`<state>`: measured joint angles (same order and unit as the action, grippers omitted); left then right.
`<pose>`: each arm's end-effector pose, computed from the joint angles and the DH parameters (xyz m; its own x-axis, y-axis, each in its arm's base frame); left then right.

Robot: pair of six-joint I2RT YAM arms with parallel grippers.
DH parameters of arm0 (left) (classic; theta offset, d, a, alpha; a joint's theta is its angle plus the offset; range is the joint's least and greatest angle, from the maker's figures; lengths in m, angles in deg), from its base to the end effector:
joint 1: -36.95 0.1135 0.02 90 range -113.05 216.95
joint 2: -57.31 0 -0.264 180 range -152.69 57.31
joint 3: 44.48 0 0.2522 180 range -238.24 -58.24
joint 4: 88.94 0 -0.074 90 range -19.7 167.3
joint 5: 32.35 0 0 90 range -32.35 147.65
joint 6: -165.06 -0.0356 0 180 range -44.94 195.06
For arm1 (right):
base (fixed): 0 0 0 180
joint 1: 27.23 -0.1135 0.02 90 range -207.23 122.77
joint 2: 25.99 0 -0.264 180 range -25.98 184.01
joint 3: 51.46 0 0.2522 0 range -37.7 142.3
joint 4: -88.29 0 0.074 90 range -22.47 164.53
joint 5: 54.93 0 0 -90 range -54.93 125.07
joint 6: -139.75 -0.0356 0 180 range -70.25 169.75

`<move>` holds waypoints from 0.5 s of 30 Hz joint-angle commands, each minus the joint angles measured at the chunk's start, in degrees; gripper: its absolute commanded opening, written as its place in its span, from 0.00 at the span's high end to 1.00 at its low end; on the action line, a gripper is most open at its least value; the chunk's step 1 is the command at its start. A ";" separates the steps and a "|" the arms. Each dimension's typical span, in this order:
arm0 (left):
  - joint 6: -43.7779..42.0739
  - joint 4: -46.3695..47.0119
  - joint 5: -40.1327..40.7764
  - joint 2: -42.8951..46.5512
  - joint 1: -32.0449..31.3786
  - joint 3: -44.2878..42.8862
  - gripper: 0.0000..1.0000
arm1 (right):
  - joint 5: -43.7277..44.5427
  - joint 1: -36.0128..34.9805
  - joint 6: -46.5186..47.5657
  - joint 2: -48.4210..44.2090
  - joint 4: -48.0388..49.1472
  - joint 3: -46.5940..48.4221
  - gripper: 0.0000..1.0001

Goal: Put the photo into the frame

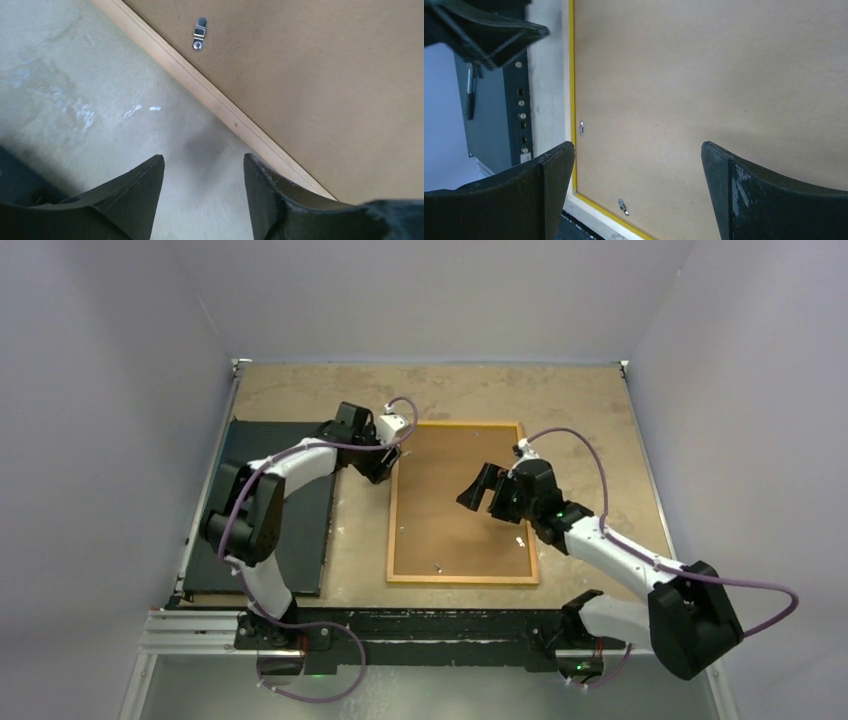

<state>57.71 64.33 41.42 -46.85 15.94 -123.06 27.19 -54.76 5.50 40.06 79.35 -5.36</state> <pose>0.3495 -0.1449 0.1750 -0.5549 0.5198 -0.6495 0.7011 0.7124 -0.0288 0.2155 0.1178 0.2159 -0.7006 0.4143 -0.5809 -0.1053 0.7453 0.6584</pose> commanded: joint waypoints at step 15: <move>3.32 -15.67 7.57 22.39 2.65 -0.05 0.14 | 3.39 -16.31 -4.71 17.38 17.34 8.73 0.01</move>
<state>55.53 54.91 53.22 -17.39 18.47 -124.72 30.90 -69.14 2.96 56.25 88.03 2.29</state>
